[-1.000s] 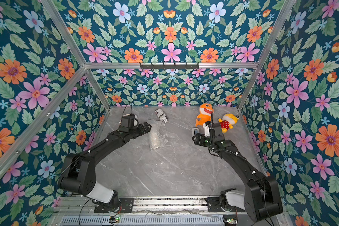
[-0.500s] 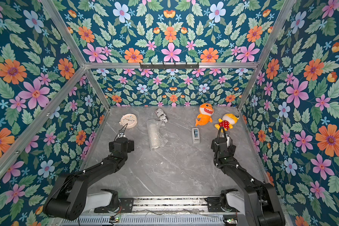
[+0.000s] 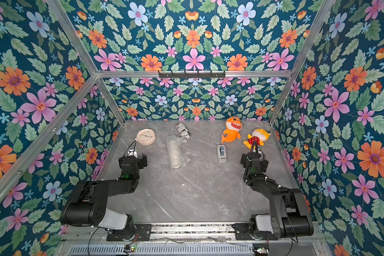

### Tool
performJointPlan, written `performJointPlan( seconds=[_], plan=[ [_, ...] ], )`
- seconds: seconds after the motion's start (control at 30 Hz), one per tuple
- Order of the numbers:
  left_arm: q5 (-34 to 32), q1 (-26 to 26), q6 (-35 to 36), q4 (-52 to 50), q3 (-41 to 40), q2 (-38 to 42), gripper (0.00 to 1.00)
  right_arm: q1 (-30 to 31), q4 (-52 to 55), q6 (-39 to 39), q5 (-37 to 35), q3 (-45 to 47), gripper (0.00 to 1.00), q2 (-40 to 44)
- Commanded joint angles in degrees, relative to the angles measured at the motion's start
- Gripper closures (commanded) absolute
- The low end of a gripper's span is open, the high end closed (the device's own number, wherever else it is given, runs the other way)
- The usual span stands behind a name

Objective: Wrap vases in bubble wrap
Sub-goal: Reset both arms

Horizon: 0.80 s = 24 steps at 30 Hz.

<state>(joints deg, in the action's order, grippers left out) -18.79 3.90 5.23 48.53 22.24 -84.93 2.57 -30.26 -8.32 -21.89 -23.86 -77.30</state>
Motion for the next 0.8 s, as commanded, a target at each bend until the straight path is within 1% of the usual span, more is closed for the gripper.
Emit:
performJointPlan(
  seconds=[0.0,0.03,0.07,0.1,0.13,0.17,0.2,0.23,0.27,0.3,0.33,0.37,0.4,0.43,0.5,0.57,0.77],
  plan=[
    [1.5,-1.2,-1.8,1.5,0.5,-0.3,0.00,-0.8,-11.1,2.5,5.3,2.1,0.01,-2.1],
    [1.6,-1.2,-1.8,1.4,0.4,-0.1,0.00,-0.9,-15.8,3.7,5.5,3.0,0.01,-3.9],
    [2.2,-1.3,-1.6,2.0,-0.1,0.2,0.00,-0.9,-15.6,3.3,5.8,3.3,0.01,-3.7],
    [2.8,-1.3,-1.6,2.5,-0.6,0.6,0.00,-1.1,-13.0,2.5,6.6,3.2,0.01,-2.6],
    [3.5,-1.3,-1.8,3.3,-1.5,1.3,0.00,-1.6,-16.6,2.7,8.4,4.7,0.01,-3.1],
    [5.1,-1.7,-3.9,4.1,-2.4,2.2,0.00,-1.7,-20.8,2.8,8.8,6.7,0.01,-4.8],
    [8.2,-2.3,-6.3,7.1,-4.1,2.8,0.00,-1.9,-29.3,3.7,8.1,8.5,0.01,-7.3],
    [12.4,-2.7,-6.9,11.8,-5.9,2.5,0.00,-1.8,-30.9,4.4,8.4,9.1,0.01,-6.9],
    [13.3,-2.7,-5.8,15.3,-6.4,0.6,0.00,-1.8,-24.0,3.1,8.6,8.0,0.01,-4.8],
    [11.5,-2.7,-6.5,17.7,-6.1,-2.1,0.00,-1.9,-23.4,2.7,8.6,7.6,0.01,-5.2],
    [9.5,-2.7,-7.4,19.7,-5.4,-5.7,0.00,-1.8,-27.2,4.0,7.8,7.9,0.01,-7.1],
    [10.1,-2.8,-6.6,24.7,-6.7,-7.6,0.00,-1.3,-26.7,4.2,7.6,7.8,0.01,-6.5],
    [10.1,-2.8,-6.8,25.9,-7.7,-7.3,0.00,-1.3,-23.9,3.6,7.9,7.3,0.01,-5.6],
    [9.2,-2.8,-7.6,25.8,-8.3,-6.7,0.00,-1.3,-23.0,3.3,8.2,7.1,0.01,-5.5],
    [7.9,-2.9,-8.0,25.5,-7.6,-7.2,0.00,-1.3,-27.0,4.3,7.8,7.7,0.01,-6.8],
    [8.0,-2.8,-7.7,23.0,-6.8,-6.8,0.00,-1.3,-24.6,3.7,8.1,7.3,0.01,-6.1],
    [7.5,-2.4,-7.0,23.2,-6.6,-7.1,0.00,-1.3,-25.6,3.8,8.1,7.5,0.01,-6.5]
  ],
)
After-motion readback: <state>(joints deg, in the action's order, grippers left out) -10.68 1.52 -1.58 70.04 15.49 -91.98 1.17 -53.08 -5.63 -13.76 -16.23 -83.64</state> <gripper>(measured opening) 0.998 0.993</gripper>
